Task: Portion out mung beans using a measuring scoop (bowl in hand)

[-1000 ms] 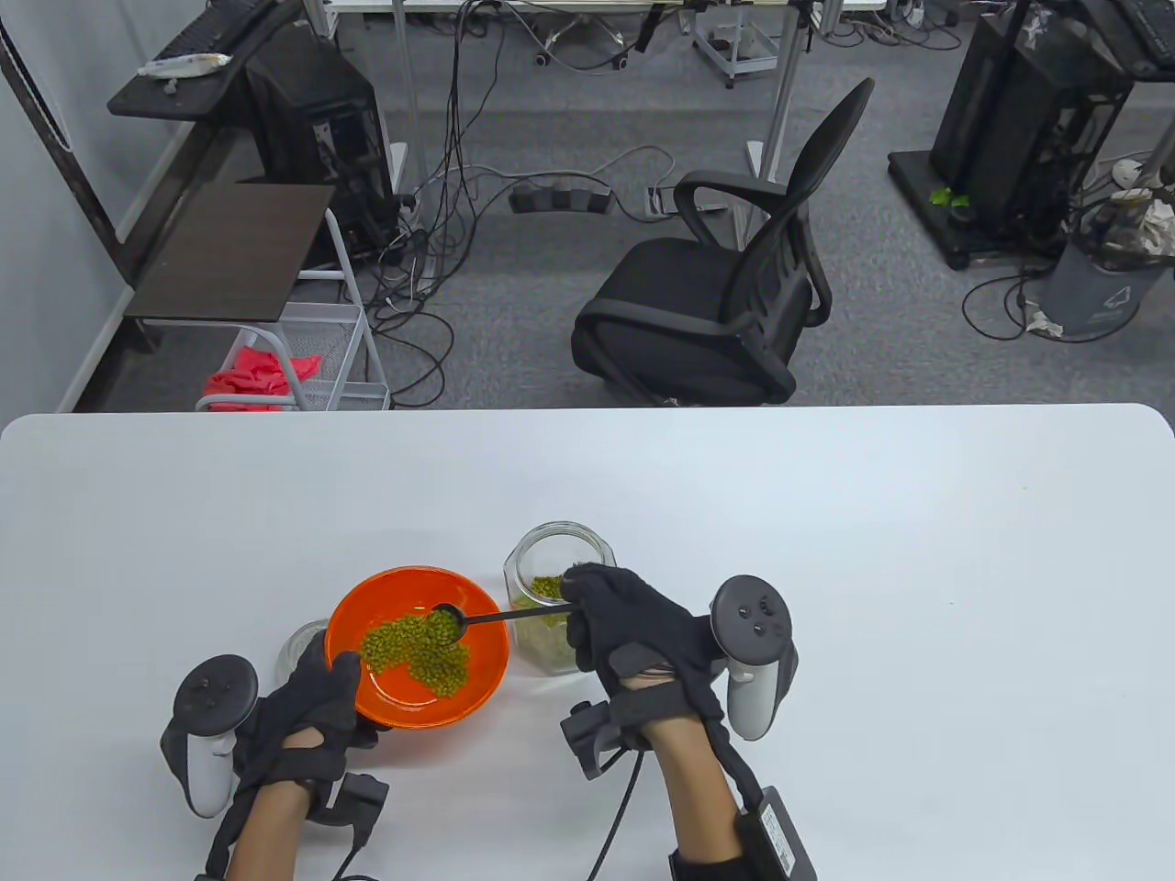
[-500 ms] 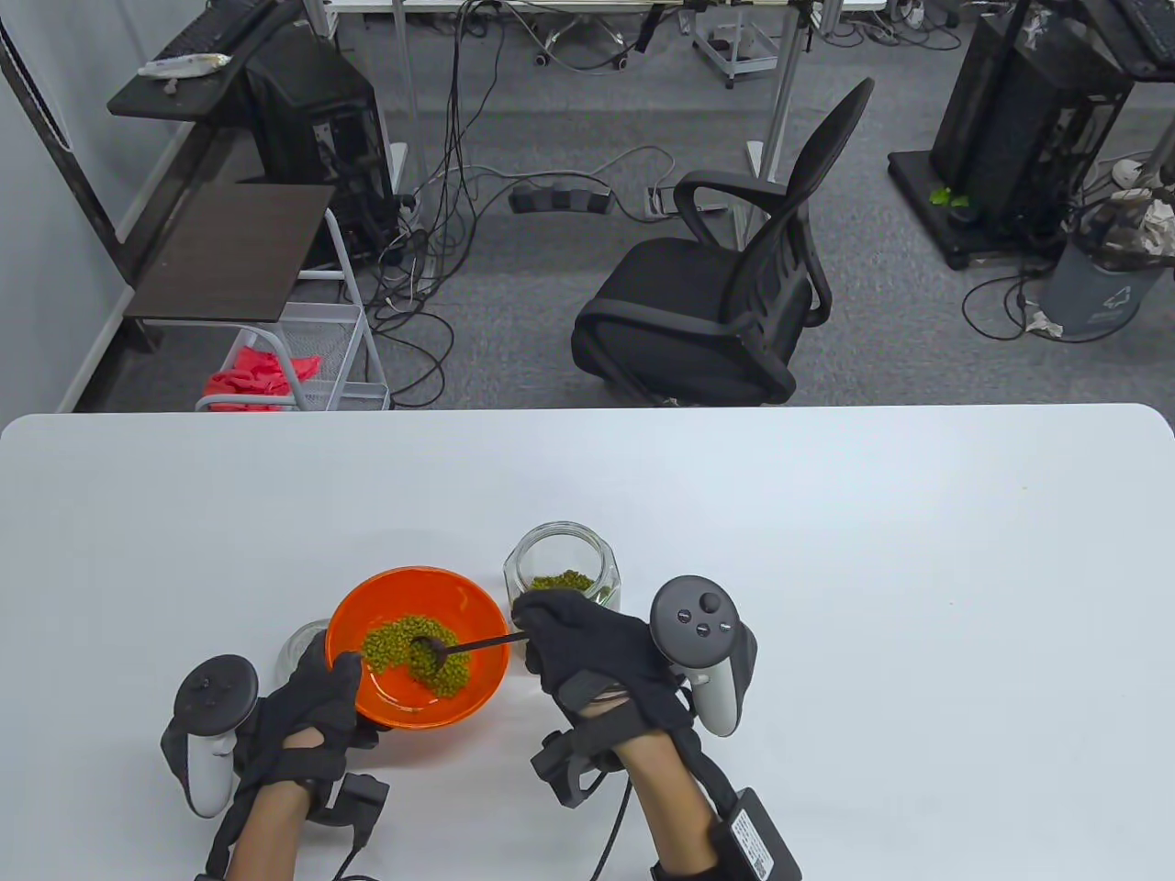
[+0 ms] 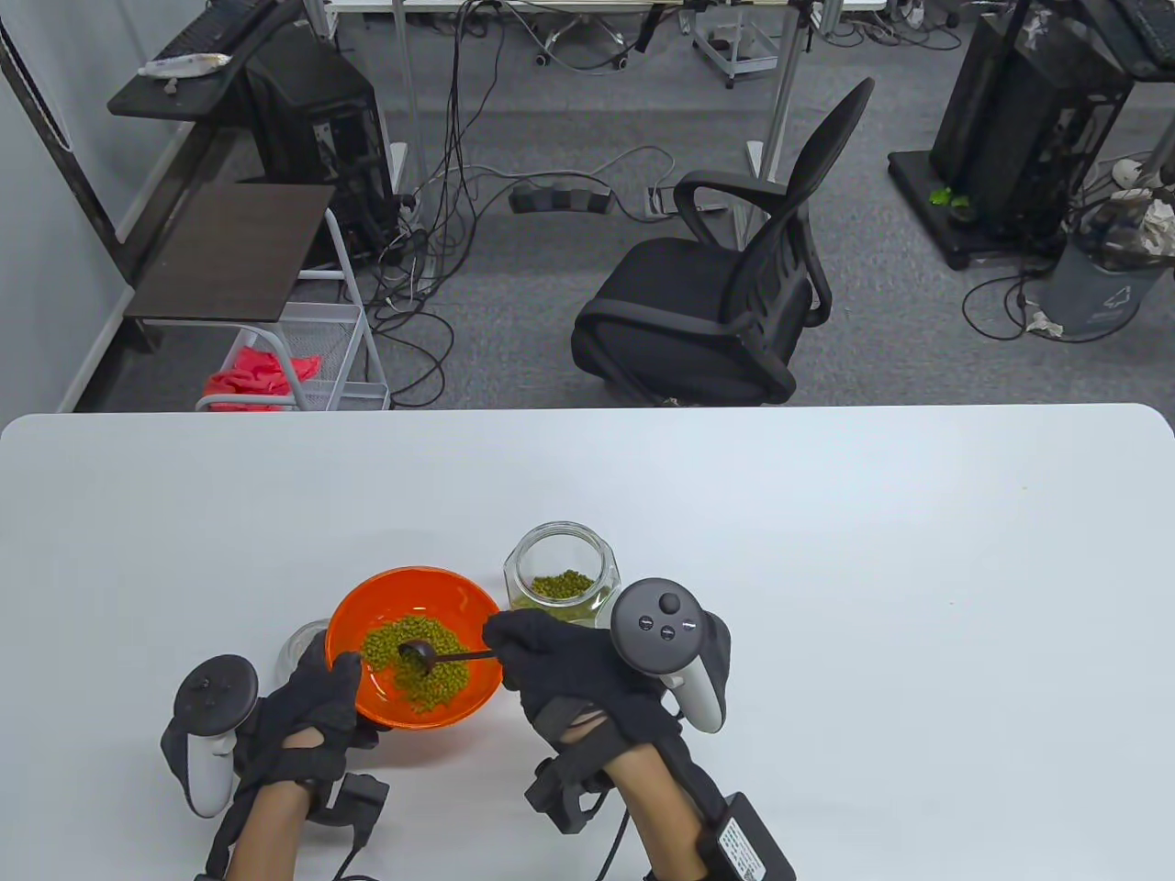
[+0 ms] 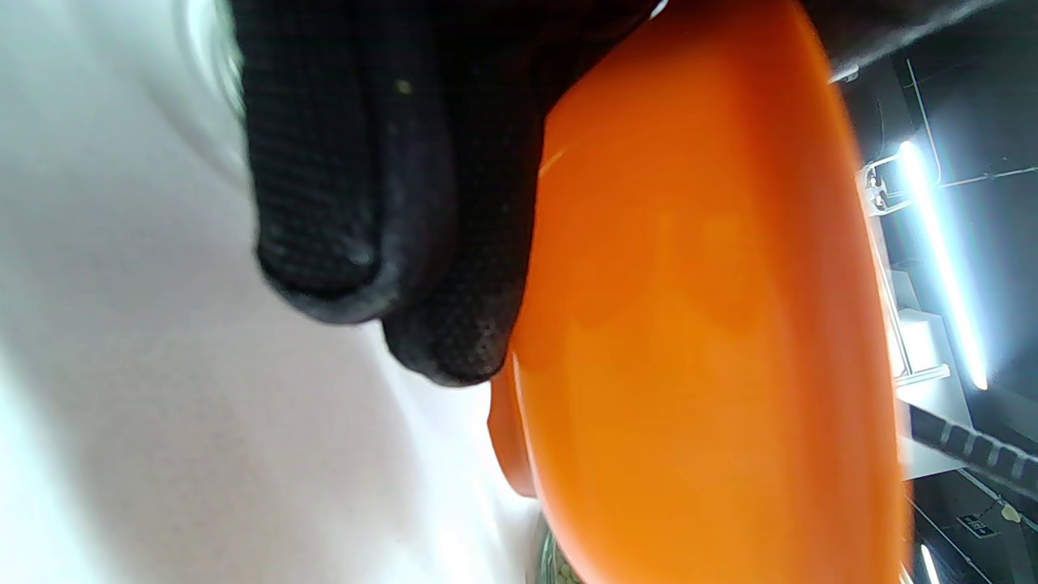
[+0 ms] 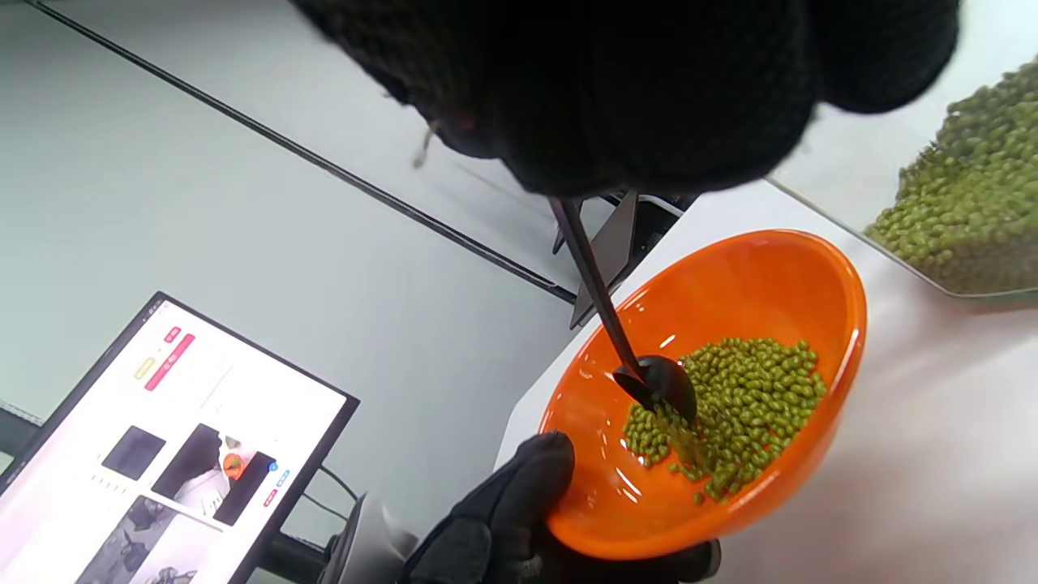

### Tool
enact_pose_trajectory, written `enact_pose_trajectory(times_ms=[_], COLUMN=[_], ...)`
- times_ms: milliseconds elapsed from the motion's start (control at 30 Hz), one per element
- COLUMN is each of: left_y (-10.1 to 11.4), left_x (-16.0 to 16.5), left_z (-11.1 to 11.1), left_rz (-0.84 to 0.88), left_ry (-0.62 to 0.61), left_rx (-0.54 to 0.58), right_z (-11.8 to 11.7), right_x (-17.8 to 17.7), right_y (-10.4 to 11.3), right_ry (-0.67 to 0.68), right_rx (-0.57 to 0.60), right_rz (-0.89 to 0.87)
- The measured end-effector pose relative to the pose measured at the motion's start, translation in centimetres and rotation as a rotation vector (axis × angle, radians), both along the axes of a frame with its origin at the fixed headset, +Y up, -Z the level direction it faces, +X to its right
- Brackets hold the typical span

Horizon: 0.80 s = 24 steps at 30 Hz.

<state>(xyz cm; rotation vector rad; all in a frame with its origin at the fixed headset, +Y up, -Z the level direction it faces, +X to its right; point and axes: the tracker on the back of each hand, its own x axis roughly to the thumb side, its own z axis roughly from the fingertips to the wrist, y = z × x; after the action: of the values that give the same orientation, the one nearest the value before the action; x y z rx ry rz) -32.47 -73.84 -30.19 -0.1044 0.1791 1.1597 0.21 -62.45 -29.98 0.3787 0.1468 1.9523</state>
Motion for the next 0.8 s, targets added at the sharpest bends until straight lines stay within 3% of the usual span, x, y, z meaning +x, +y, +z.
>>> enact_pose_trajectory(times_ms=[800], left_y=[0.0], left_x=[0.0], left_z=[0.0], left_rz=[-0.001], left_ry=[0.0], left_rx=[0.001], right_z=[0.12], right_x=[0.5], right_y=[0.55], right_ry=[0.004], right_rx=[0.036], right_rz=[0.051])
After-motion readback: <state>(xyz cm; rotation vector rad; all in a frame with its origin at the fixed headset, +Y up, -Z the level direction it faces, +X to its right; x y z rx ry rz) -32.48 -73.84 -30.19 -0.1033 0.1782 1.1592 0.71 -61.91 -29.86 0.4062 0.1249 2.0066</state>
